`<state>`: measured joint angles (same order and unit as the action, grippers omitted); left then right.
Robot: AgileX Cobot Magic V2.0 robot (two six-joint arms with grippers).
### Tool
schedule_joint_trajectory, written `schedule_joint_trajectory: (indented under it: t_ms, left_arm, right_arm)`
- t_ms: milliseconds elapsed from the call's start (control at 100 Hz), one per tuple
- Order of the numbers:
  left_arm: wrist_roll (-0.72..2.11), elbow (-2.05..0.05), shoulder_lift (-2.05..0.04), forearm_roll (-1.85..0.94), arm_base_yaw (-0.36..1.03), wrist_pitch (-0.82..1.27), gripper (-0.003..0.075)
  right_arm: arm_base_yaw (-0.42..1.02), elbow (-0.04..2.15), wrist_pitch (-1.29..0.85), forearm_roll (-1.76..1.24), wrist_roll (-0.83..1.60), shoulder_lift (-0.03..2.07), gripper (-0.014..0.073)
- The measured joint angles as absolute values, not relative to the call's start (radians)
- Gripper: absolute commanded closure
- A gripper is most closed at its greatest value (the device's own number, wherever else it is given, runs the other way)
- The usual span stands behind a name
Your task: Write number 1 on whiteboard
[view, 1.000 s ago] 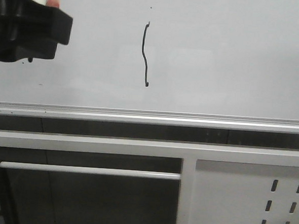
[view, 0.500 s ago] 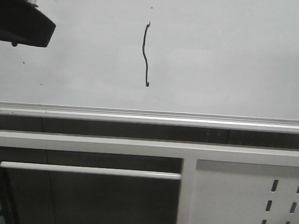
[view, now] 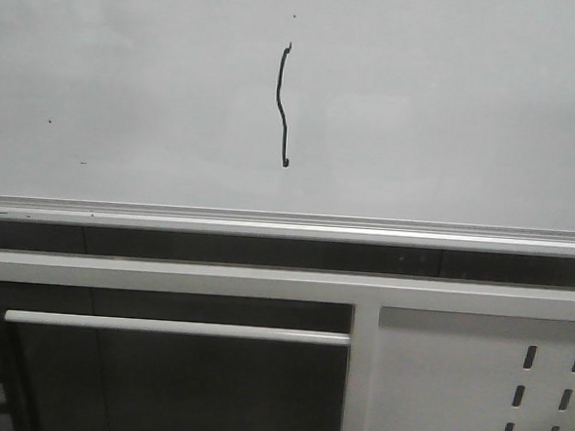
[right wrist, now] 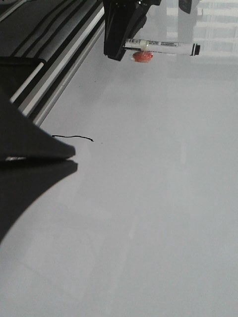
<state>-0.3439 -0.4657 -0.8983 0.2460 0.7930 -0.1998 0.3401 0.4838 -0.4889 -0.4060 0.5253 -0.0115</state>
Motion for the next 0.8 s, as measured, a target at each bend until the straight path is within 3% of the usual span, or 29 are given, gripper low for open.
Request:
schedule_joint_trajectory:
  t_ms: [390, 800]
  left_arm:
    - [-0.111, -0.303, -0.898, -0.038, 0.784, -0.422, 0.0738]
    - [-0.088, -0.285, -1.061, -0.14, 0.649, -0.479, 0.0738]
  right_arm:
    - [0.34, 0.484, -0.489, -0.406, 0.525, -0.012, 0.0665]
    - [0.34, 0.484, -0.489, -0.406, 0.525, -0.012, 0.0665]
